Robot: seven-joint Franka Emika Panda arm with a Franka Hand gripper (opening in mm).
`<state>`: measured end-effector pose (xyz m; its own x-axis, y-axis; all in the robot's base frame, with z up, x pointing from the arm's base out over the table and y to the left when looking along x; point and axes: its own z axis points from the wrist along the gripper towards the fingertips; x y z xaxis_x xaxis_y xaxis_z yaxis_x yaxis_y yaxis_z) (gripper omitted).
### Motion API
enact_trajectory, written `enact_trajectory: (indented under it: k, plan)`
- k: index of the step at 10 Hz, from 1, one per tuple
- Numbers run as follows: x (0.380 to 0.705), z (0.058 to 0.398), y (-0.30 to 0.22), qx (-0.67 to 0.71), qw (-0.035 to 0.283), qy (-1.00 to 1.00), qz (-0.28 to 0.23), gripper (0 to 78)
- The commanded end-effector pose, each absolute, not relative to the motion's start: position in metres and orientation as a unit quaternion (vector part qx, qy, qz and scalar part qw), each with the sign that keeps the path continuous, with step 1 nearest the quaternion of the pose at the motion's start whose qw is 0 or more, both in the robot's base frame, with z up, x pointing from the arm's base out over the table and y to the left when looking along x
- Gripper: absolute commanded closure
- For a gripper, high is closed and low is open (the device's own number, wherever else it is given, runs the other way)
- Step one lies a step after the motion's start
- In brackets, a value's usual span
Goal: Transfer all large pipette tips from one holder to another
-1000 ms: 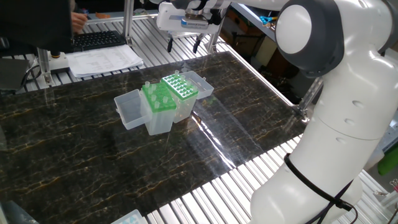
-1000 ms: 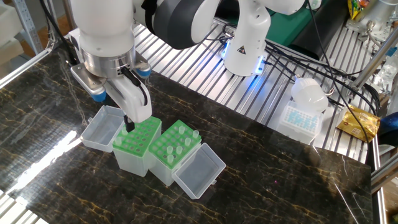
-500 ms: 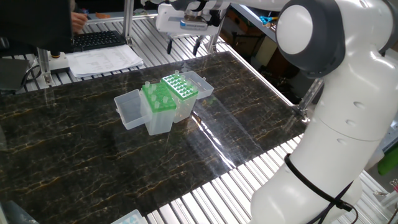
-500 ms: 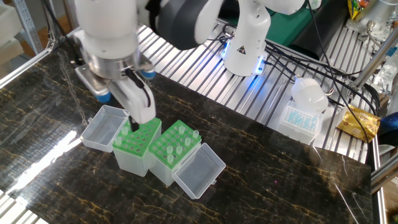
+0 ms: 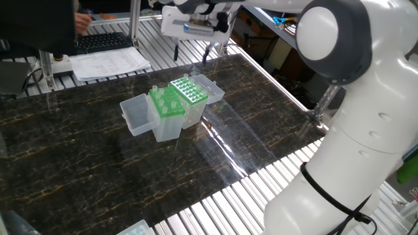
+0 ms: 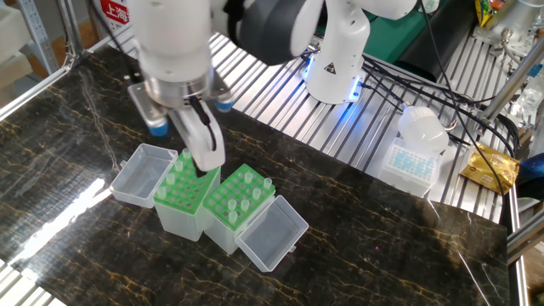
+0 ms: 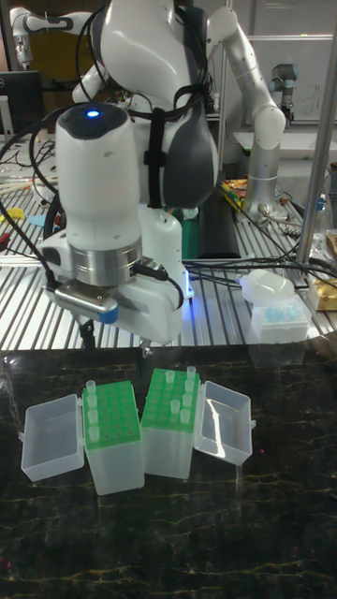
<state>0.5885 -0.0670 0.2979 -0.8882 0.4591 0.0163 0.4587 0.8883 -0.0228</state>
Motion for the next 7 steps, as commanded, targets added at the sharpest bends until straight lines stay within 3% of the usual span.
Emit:
enact_trajectory:
  k: [1, 7]
  plan:
    - [0.563, 0.297, -0.048, -0.308, 0.030, -0.951, 0.015, 0.1]
    - [0.542, 0.292, -0.031, -0.395, 0.037, -0.918, 0.006, 0.1]
